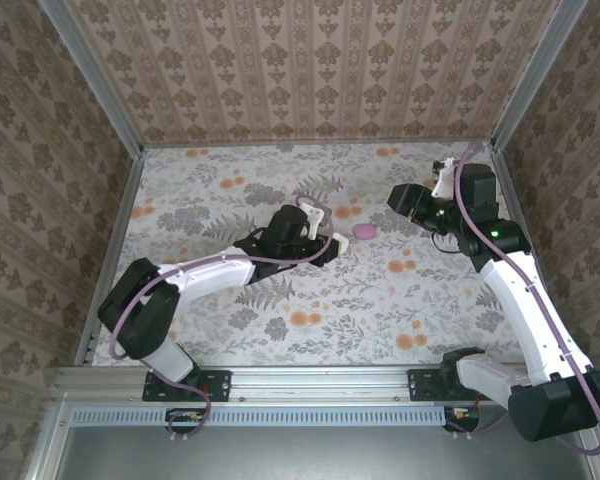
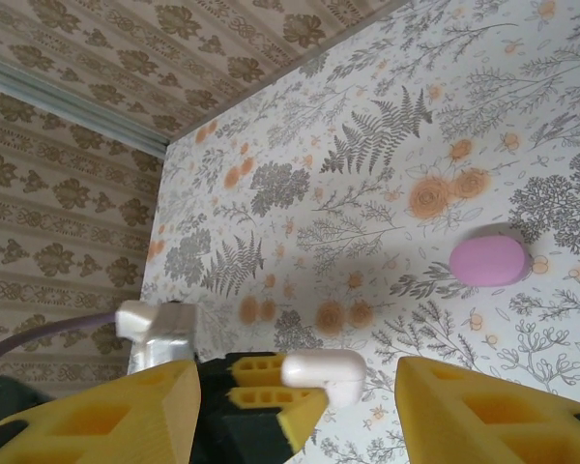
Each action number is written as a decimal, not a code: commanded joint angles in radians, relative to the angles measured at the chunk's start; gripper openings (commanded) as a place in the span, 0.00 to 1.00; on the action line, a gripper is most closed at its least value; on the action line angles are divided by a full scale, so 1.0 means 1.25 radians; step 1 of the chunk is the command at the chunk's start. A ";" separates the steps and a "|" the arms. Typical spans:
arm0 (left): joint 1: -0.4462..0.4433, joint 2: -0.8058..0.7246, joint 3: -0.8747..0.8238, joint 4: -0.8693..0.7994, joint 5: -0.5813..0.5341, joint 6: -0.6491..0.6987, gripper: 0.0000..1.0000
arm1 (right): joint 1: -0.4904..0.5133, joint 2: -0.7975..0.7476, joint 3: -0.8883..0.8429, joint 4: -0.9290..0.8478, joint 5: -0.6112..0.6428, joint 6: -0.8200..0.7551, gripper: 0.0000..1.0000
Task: Insert wireless bluetooth earbuds into charging case
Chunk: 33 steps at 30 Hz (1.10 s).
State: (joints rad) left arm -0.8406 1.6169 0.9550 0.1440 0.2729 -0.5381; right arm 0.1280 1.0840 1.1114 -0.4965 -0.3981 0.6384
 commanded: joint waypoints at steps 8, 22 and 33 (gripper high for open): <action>0.022 0.116 0.050 -0.083 0.059 -0.151 0.21 | -0.014 -0.016 -0.022 0.007 0.007 0.024 0.58; 0.033 0.157 0.045 -0.117 0.020 -0.179 0.23 | -0.020 -0.008 -0.037 0.019 -0.010 0.039 0.58; 0.038 0.157 0.026 -0.140 -0.003 -0.195 0.27 | -0.021 -0.008 -0.047 0.025 -0.012 0.046 0.58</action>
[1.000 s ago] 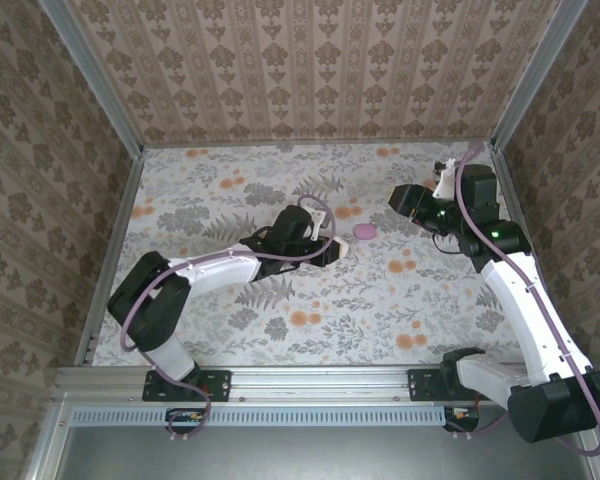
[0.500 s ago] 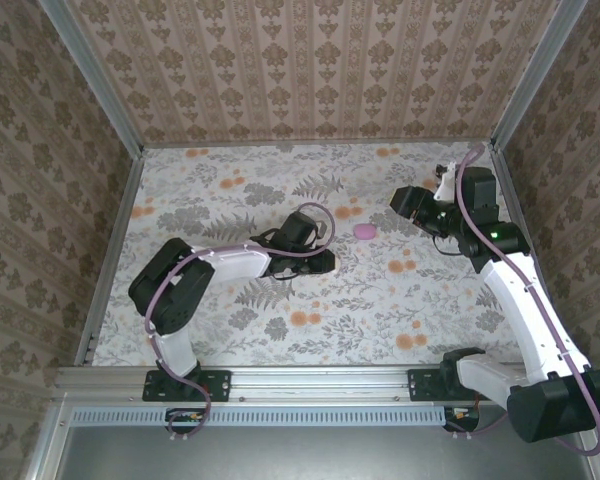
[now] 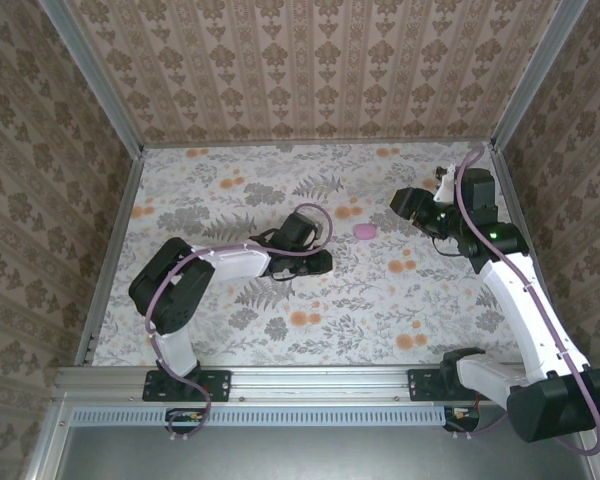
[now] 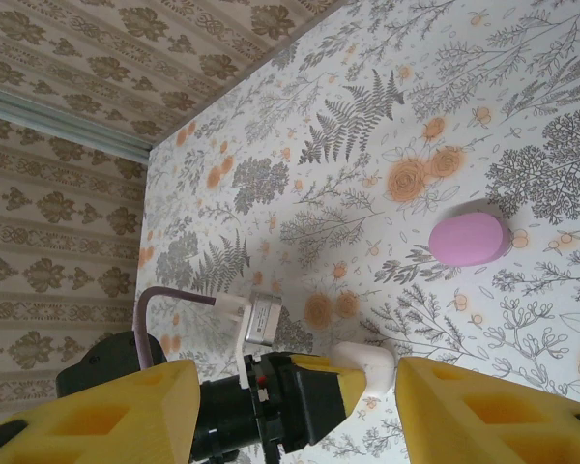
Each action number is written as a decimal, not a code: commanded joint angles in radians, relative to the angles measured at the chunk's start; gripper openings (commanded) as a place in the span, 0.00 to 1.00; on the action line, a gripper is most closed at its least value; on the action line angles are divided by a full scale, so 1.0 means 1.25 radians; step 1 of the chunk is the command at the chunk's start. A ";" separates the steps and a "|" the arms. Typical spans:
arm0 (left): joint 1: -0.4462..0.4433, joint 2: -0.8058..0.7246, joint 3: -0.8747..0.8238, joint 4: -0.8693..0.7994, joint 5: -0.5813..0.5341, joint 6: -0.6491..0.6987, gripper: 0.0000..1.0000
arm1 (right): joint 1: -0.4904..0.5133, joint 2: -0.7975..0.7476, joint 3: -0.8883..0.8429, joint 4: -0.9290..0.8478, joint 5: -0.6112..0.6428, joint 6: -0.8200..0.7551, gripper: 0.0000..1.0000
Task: Insert wireless bluetooth earbuds into charging case
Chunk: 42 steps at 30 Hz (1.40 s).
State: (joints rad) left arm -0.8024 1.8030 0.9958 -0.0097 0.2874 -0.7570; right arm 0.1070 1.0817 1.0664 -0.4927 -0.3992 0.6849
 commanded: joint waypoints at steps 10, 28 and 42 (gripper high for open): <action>0.016 0.000 -0.018 -0.036 -0.029 -0.023 0.39 | -0.008 0.003 -0.006 0.025 -0.011 0.007 0.58; 0.050 -0.429 -0.193 -0.063 -0.441 0.164 0.66 | -0.042 0.003 -0.196 0.166 0.471 -0.251 0.72; 0.362 -0.686 -0.349 0.006 -0.544 0.461 1.00 | -0.061 0.224 -0.477 0.839 0.402 -0.507 0.79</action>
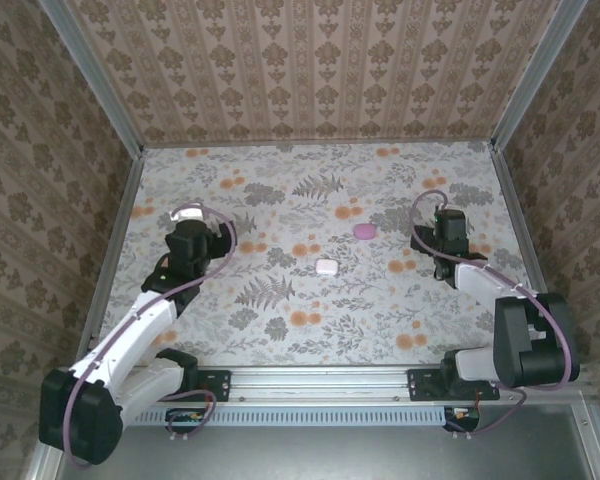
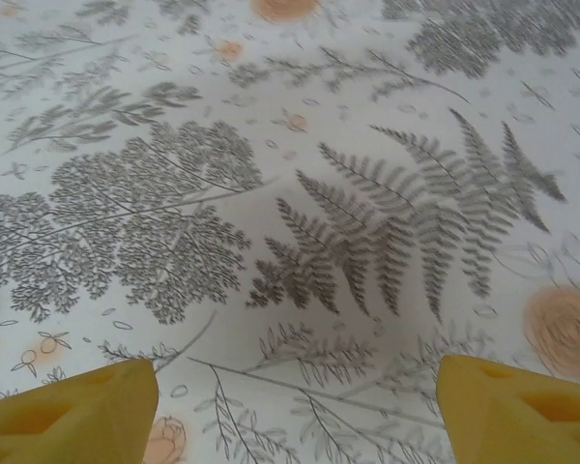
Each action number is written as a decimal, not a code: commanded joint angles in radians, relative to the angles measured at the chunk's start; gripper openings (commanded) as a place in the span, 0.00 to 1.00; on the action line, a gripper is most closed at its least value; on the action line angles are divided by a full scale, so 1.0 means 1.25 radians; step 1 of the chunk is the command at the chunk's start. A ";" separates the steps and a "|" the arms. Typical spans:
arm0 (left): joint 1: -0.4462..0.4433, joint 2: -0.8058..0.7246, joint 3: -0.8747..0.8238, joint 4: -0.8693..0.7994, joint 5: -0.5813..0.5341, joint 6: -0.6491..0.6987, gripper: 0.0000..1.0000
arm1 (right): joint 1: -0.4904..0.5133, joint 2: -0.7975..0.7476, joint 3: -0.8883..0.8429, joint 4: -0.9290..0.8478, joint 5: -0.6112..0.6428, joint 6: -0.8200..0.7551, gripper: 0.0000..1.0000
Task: Insert wireless bluetooth earbuds into charging case
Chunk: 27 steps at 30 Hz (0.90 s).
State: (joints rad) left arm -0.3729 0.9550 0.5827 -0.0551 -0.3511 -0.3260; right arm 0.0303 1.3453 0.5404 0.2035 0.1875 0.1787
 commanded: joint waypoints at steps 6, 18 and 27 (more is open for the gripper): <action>0.062 0.001 -0.105 0.214 -0.002 0.233 1.00 | -0.005 0.103 -0.118 0.501 -0.180 -0.156 0.80; 0.197 0.174 -0.161 0.462 0.109 0.297 1.00 | -0.012 0.146 -0.109 0.523 -0.086 -0.112 1.00; 0.288 0.346 -0.180 0.690 0.298 0.307 1.00 | -0.011 0.147 -0.109 0.525 -0.085 -0.114 1.00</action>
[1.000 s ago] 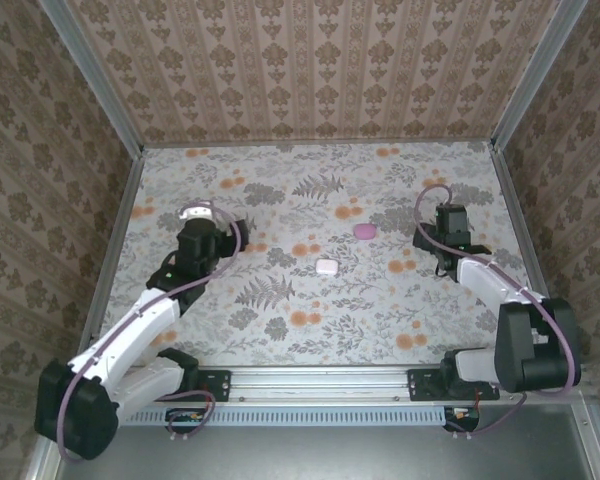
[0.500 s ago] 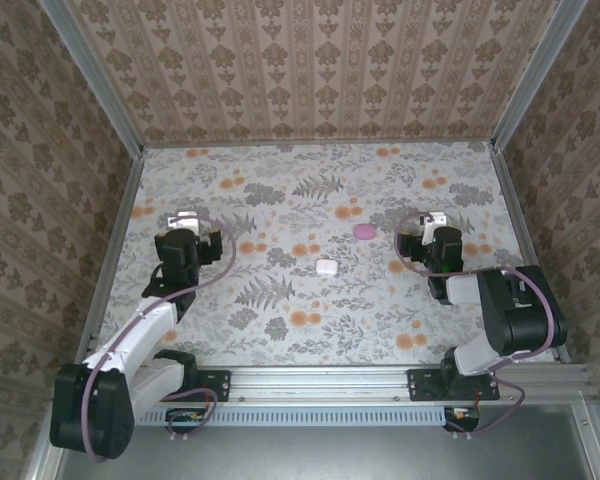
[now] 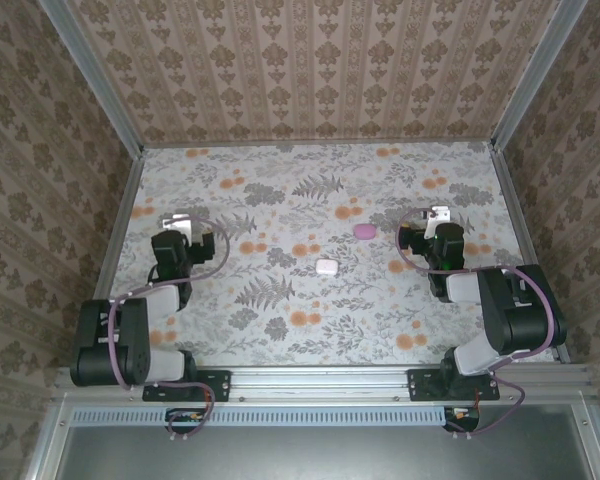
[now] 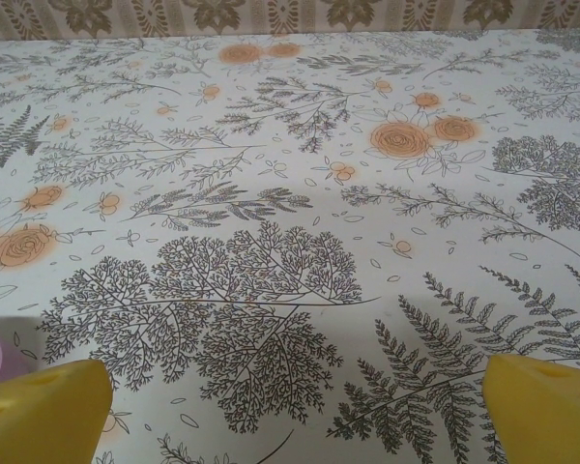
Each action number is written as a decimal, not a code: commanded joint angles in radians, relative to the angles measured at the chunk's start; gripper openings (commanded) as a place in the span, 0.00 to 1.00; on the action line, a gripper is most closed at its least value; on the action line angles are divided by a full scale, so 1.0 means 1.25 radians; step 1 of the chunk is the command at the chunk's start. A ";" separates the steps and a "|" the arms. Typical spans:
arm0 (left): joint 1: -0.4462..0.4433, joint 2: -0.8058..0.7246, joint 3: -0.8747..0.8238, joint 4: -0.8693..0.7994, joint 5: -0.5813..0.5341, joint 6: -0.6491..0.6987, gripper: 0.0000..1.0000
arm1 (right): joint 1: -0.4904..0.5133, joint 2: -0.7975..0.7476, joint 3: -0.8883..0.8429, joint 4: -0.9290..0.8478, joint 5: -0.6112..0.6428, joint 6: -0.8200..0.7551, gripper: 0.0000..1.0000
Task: Insert wireless bluetooth earbuds into charging case
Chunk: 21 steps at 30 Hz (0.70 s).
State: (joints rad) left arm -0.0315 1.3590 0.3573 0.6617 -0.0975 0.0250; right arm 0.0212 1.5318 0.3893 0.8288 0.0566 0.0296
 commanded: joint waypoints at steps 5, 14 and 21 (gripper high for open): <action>0.026 0.122 -0.003 0.199 0.125 0.022 1.00 | -0.002 -0.001 0.011 0.025 0.019 0.005 1.00; -0.003 0.140 0.026 0.172 -0.046 -0.003 1.00 | -0.002 -0.002 0.013 0.024 0.019 0.005 1.00; -0.011 0.139 0.029 0.166 -0.052 0.003 1.00 | -0.002 -0.001 0.015 0.021 0.019 0.005 1.00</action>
State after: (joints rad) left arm -0.0349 1.5368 0.3744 0.8536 -0.1387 0.0380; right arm 0.0212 1.5318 0.3901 0.8295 0.0677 0.0296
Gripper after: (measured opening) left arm 0.997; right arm 0.999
